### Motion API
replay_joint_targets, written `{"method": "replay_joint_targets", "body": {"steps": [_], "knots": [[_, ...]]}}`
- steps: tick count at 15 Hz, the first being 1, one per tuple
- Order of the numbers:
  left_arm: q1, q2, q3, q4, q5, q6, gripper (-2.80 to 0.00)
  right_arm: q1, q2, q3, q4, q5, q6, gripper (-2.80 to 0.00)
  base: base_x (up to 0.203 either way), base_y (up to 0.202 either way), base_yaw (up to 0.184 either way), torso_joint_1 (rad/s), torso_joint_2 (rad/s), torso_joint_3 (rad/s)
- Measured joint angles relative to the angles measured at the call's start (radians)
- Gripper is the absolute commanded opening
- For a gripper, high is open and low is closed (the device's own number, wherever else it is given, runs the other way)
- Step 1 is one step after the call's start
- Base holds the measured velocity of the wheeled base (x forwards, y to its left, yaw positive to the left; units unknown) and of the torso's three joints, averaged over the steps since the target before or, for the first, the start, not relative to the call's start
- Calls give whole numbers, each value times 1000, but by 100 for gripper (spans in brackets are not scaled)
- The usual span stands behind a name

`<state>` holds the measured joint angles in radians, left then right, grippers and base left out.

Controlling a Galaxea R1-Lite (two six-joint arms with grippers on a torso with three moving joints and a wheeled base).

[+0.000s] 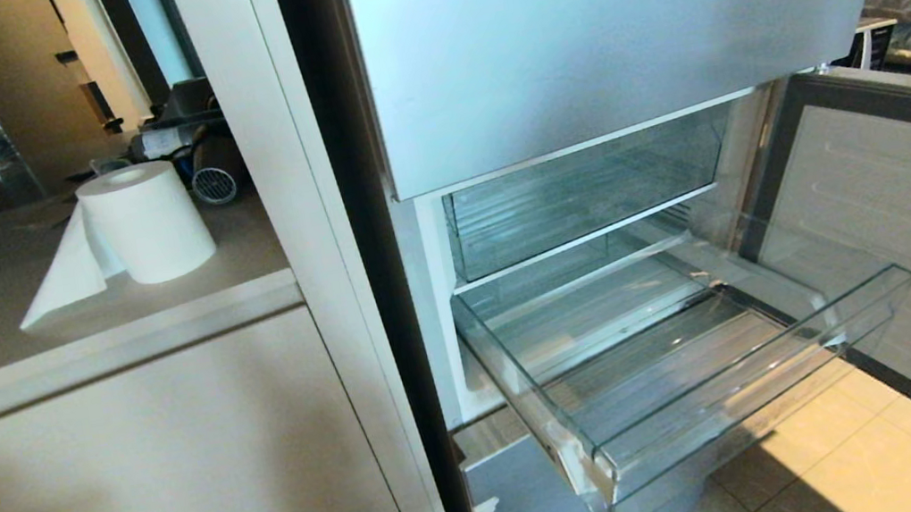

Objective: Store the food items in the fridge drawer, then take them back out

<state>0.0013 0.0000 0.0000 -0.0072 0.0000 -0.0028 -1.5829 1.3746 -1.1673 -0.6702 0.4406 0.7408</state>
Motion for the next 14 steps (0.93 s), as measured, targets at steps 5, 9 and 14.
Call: {"method": "replay_joint_targets", "body": {"steps": [5, 9, 14], "knots": [[0, 0, 0, 0, 0, 0, -280, 465, -178, 17, 100, -21, -65, -280, 0, 0, 0, 0, 0, 0], [0, 0, 0, 0, 0, 0, -280, 1047, -292, 120, 334, -133, -208, -280, 0, 0, 0, 0, 0, 0], [0, 0, 0, 0, 0, 0, -280, 1651, -416, 434, 609, -397, -352, -280, 0, 0, 0, 0, 0, 0]]}}
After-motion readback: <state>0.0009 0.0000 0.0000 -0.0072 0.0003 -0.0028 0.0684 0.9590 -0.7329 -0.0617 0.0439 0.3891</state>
